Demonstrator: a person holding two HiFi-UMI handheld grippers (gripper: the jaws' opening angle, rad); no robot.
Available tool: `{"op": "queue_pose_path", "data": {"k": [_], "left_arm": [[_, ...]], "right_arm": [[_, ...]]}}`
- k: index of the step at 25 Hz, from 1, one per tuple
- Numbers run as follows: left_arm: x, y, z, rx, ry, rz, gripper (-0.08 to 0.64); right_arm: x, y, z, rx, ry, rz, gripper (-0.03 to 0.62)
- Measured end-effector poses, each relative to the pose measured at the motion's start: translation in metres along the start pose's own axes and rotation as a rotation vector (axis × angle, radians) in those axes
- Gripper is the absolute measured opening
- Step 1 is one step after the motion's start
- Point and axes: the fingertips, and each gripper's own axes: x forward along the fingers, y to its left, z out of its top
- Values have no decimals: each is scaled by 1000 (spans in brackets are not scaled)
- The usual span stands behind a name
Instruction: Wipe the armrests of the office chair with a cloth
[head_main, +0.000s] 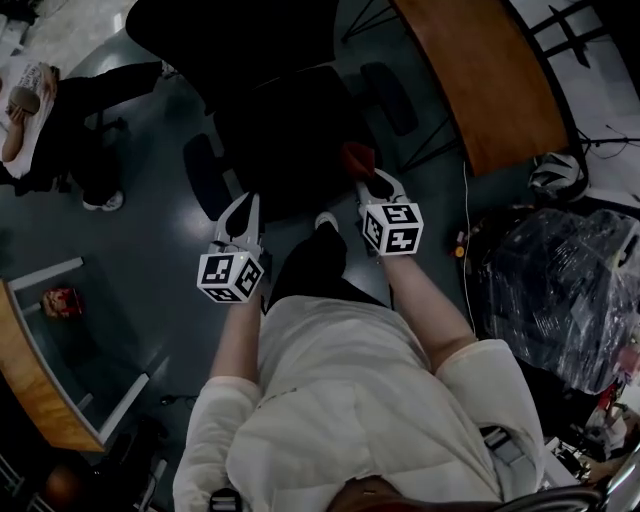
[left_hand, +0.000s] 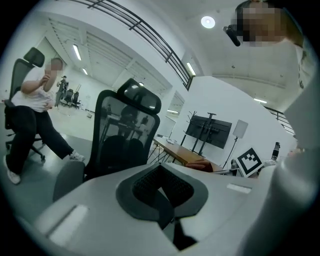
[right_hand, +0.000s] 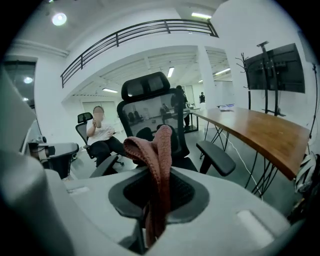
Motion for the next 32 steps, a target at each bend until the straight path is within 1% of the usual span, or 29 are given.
{"op": "queue_pose_path", "data": {"k": [3,7,9,11,14,17,19,21,23,25,27,29,32], "left_arm": [[42,-10,-10,-14,41,-29,17],[101,-15,-11,-33,49,-45,17],[125,-23,-14,-43,65,-60,17],[147,-32,-14,-31,81,-80,17],[175,-47,-14,-17,97,-95,17],[192,-60,-23,-11,125,-104,17],[204,-66,-31,-13,139,-100,17],[215,-72,-39,-26,145,-76,17],[228,-79,-44,-32,139,-48,17],[242,-80,-47,-32,121,-20,17],[252,-75,-52,-51,103,23,17],[257,-72,-61,-86,93,71,17],[265,-74,-74,-111,100,104,17]], "right_arm": [[14,-34,10,-32,16,-28,46],[44,-74,27,-125,52,-45,46],[54,-95,34,-141,67,-57,46],[62,-115,46,-153,65,-71,46],[74,-144,68,-198,57,-93,46],[88,-170,77,-253,71,-106,46],[106,-184,82,-286,72,-87,46],[126,-201,89,-302,64,-63,46],[147,-216,93,-307,64,-40,46],[170,-224,98,-339,71,-16,46],[194,-222,99,-402,93,24,46],[213,-216,95,-478,126,81,46],[238,-214,92,-588,166,140,48]]}}
